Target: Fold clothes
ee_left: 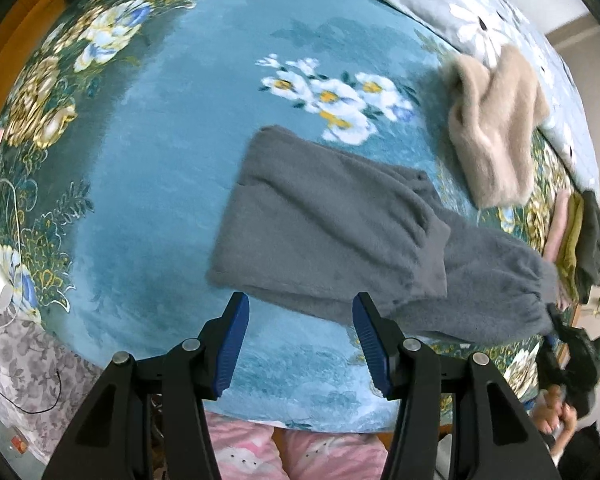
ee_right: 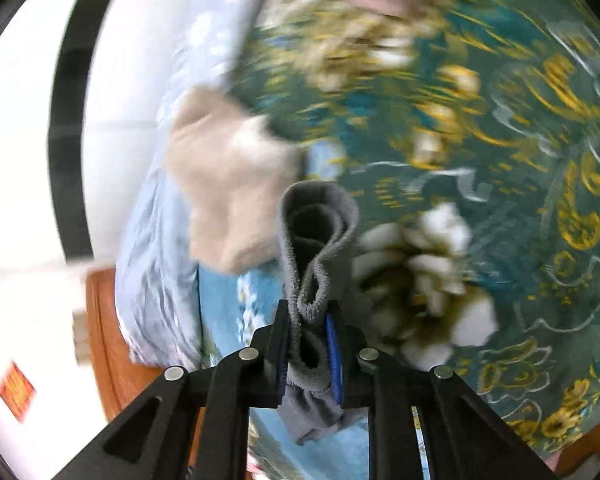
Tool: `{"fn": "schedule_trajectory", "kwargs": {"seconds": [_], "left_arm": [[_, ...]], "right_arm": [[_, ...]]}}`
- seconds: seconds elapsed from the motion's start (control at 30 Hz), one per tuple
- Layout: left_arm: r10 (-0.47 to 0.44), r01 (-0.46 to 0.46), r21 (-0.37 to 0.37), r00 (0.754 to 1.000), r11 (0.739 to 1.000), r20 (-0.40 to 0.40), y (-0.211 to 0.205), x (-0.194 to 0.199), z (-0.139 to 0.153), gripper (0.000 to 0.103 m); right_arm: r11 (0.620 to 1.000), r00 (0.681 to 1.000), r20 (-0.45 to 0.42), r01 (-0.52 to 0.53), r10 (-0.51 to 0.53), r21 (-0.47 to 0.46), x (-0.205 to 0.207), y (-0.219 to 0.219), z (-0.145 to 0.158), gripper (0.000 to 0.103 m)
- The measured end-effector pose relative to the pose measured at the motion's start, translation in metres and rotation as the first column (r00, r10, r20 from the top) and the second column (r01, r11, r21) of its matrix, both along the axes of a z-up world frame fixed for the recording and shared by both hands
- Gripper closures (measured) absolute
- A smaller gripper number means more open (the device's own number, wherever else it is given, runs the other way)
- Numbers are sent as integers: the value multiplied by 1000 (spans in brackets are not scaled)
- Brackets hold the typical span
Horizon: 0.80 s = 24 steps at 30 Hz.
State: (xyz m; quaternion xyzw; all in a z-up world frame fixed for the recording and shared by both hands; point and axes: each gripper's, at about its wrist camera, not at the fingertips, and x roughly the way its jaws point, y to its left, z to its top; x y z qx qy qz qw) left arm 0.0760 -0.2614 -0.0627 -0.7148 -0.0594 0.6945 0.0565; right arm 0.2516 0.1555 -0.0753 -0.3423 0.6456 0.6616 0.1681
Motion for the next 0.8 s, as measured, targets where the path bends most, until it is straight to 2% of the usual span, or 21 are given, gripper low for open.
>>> {"fn": "schedule_trajectory", "kwargs": {"seconds": [0.1, 0.17, 0.2, 0.27, 0.33, 0.4, 0.5, 0.63, 0.77, 0.8], "left_arm": [[50, -50, 26, 999, 998, 9, -25, -6, -5, 48], [71, -71, 38, 997, 997, 9, -39, -10, -8, 48], [81, -82, 44, 997, 996, 10, -47, -11, -10, 48], [117, -118, 55, 993, 991, 19, -65, -14, -16, 48], [160, -162, 69, 987, 984, 33, -84, -17, -23, 48], [204, -207, 80, 978, 975, 47, -102, -18, -31, 48], [261, -266, 89, 963, 960, 65, -128, -18, -40, 48], [316, -324, 102, 945, 941, 89, -155, -19, -53, 48], [349, -361, 116, 930, 925, 116, -174, -21, -66, 48], [353, -367, 120, 928, 923, 123, -178, -21, -70, 48]], "right_arm": [[987, 987, -53, -145, 149, 74, -47, -37, 41, 85], [959, 962, -76, -252, 264, 131, -86, -66, 64, 85], [943, 948, -79, -295, 310, 153, -92, -82, 73, 85], [888, 898, -74, -412, 434, 206, -120, -124, 88, 85], [835, 850, -45, -504, 525, 223, -146, -163, 90, 85], [783, 803, -2, -581, 596, 222, -175, -201, 84, 85], [723, 743, 57, -664, 667, 189, -218, -248, 55, 85], [638, 654, 179, -757, 735, 140, -250, -309, 13, 85], [527, 530, 305, -844, 791, 100, -274, -355, -30, 85], [501, 502, 331, -860, 799, 96, -278, -363, -37, 82]]}}
